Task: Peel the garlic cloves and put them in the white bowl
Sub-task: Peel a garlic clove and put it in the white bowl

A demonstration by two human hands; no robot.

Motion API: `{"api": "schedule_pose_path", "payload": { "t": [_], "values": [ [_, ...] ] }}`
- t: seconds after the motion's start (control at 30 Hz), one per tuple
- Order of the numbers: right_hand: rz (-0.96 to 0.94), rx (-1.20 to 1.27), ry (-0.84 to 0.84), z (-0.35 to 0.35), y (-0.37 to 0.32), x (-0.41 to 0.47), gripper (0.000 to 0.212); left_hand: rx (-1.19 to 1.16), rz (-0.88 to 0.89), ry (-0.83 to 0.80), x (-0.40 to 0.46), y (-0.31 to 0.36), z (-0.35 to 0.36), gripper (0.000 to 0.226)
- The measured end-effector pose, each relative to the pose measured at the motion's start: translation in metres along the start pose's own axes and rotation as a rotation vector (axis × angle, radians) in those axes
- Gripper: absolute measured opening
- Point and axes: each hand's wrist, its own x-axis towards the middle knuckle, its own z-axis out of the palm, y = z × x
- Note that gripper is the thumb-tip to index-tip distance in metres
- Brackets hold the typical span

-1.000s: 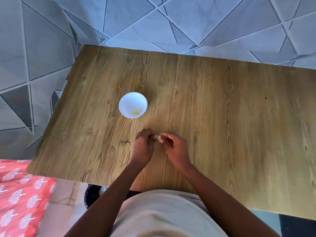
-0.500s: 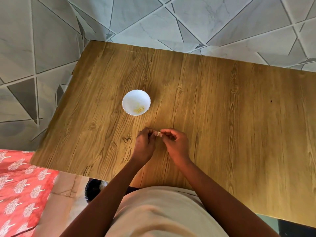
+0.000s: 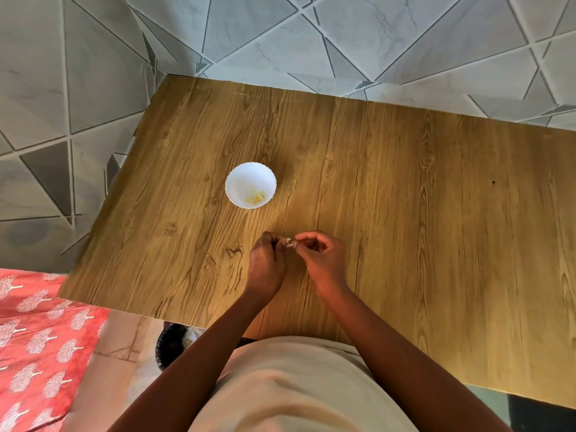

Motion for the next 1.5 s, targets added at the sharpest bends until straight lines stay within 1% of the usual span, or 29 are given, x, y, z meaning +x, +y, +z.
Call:
{"api": "schedule_pose_path", "payload": {
  "t": [0.1,0.2,0.3,0.37,0.47,0.63,0.7,0.77,0.83,0.93,1.0,1.07,1.1,1.2,1.27,1.4,1.5],
  "values": [
    [-0.026,-0.011,-0.001,-0.003,0.002,-0.001,0.015,0.026,-0.022,0.044,0.003,-0.002,-0.003,0.007],
    [-0.109,-0.09,-0.035,-0.007,0.007,-0.006,0.015,0.044,0.034,0.068,-0.001,-0.008,-0.013,0.002],
    [-0.198,-0.204,-0.056,-0.011,0.011,-0.013,0.017,0.178,0.11,0.156,-0.014,-0.028,-0.027,0.012],
    [-0.233,-0.26,-0.058,-0.012,0.014,-0.015,0.016,0.225,0.13,0.2,-0.026,-0.043,-0.033,0.016],
    [-0.279,-0.329,-0.073,-0.011,0.018,-0.015,0.016,0.236,0.088,0.233,-0.036,-0.055,-0.032,0.018],
    [-0.261,-0.323,-0.079,-0.009,0.018,-0.013,0.021,0.216,0.046,0.274,-0.033,-0.056,-0.03,0.022],
    [-0.265,-0.325,-0.093,-0.008,0.017,-0.014,0.022,0.24,0.081,0.286,-0.039,-0.05,-0.027,0.026],
    [-0.234,-0.33,-0.115,-0.008,0.017,-0.015,0.023,0.272,0.201,0.269,-0.045,-0.044,-0.025,0.028],
    [-0.227,-0.375,-0.133,-0.009,0.019,-0.013,0.022,0.24,0.304,0.207,-0.049,-0.037,-0.021,0.025],
    [-0.239,-0.436,-0.167,-0.013,0.02,-0.007,0.014,0.177,0.376,0.112,-0.047,-0.027,-0.013,0.02],
    [-0.194,-0.432,-0.217,-0.016,0.018,-0.005,0.012,0.157,0.382,0.055,-0.043,-0.026,-0.009,0.023],
    [-0.137,-0.403,-0.263,-0.017,0.015,-0.005,0.012,0.145,0.38,0.018,-0.038,-0.027,-0.008,0.018],
    [-0.128,-0.398,-0.28,-0.018,0.014,-0.005,0.012,0.137,0.375,0.013,-0.036,-0.027,-0.008,0.02],
    [-0.145,-0.414,-0.321,-0.018,0.01,-0.004,0.01,0.118,0.366,0.024,-0.035,-0.024,-0.009,0.023],
    [-0.125,-0.404,-0.331,-0.02,0.008,-0.004,0.009,0.102,0.363,0.046,-0.035,-0.022,-0.009,0.025],
    [-0.065,-0.373,-0.365,-0.024,0.009,-0.005,0.019,0.064,0.342,0.067,-0.034,-0.02,-0.011,0.034],
    [-0.058,-0.399,-0.367,-0.024,0.011,-0.005,0.023,0.038,0.335,0.079,-0.034,-0.02,-0.012,0.031]
  ]
}}
